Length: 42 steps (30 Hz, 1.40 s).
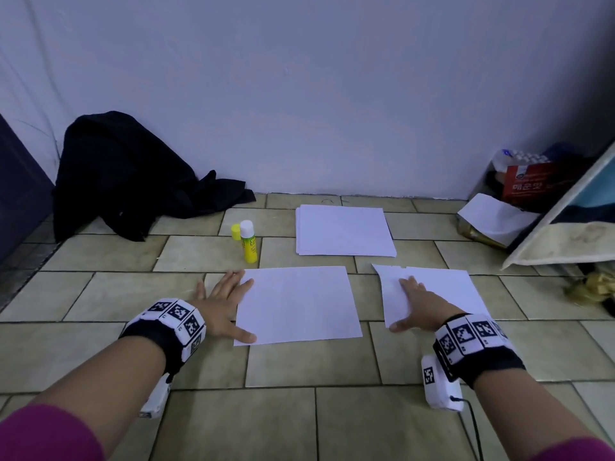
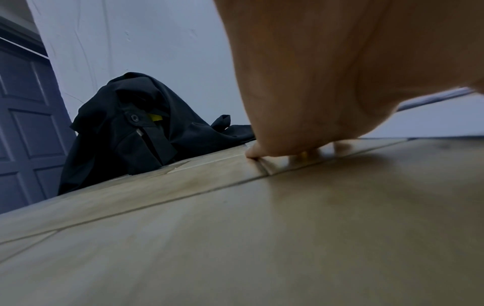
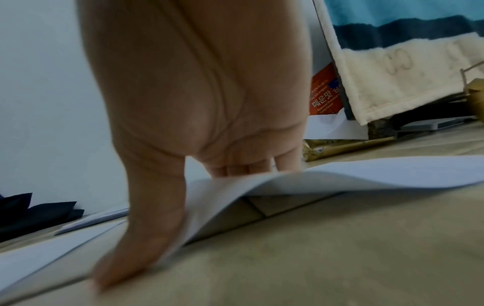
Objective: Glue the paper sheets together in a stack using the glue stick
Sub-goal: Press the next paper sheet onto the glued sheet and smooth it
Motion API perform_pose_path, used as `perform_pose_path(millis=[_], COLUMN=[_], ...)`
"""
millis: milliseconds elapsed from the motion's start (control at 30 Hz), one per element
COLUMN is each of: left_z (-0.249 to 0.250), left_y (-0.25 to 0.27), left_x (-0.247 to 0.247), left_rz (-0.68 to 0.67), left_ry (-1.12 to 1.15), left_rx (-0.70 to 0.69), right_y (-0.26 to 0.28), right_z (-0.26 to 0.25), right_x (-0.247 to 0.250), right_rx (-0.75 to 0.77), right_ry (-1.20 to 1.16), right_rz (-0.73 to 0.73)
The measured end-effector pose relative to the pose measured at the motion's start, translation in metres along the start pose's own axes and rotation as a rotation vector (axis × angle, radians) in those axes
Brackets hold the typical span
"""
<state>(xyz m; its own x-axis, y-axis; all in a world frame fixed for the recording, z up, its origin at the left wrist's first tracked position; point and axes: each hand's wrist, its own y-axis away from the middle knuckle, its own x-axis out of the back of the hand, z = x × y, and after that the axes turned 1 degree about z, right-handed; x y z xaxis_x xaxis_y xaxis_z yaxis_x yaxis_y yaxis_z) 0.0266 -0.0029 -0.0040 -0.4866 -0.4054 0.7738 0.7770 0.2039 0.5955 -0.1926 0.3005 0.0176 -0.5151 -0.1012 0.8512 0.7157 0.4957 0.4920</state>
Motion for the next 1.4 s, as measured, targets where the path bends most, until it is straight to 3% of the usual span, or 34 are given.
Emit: perform_pose_path(millis=[300,400,567,800,1100,1267,1333,1400], left_z=[0.017,0.033,0.049,0.05,0.043,0.045,0.046,0.045], left_y=[0.005,-0.001,-0.009,-0.007,-0.014,-0.012,-0.012,-0.012], left_x=[-0.001,-0.001,-0.01,-0.011,-0.01,-0.011,-0.011,-0.01], left_rz=[0.021,0.002,0.031,0.039,0.023,0.031,0.027,0.0], left_ry=[-0.079,-0.088,-0.046,-0.024,-0.033,-0.042,-0.049,-0.067], left_rx=[0.028,-0.027,0.031,0.038,-0.023,0.011,0.009,0.007], right_y=[0.005,0.005,0.013,0.011,-0.011,-0.008,-0.003,0.003], right_z=[-0.012,-0.041,-0.104,-0.157,-0.167,-0.169,-0.166,-0.157], right_x=[0.005,0.001,-0.024,-0.046,-0.063,-0.066,-0.061,-0.051], right_rx=[-0.033,0.038,0.2,0.268,0.182,0.149,0.171,0.201], right_ry=[-0.232,-0.291,-0.328,-0.315,-0.26,-0.237,-0.299,-0.528], right_rz=[0.1,0.098,0.045,0.04,0.038,0.035,0.048,0.068])
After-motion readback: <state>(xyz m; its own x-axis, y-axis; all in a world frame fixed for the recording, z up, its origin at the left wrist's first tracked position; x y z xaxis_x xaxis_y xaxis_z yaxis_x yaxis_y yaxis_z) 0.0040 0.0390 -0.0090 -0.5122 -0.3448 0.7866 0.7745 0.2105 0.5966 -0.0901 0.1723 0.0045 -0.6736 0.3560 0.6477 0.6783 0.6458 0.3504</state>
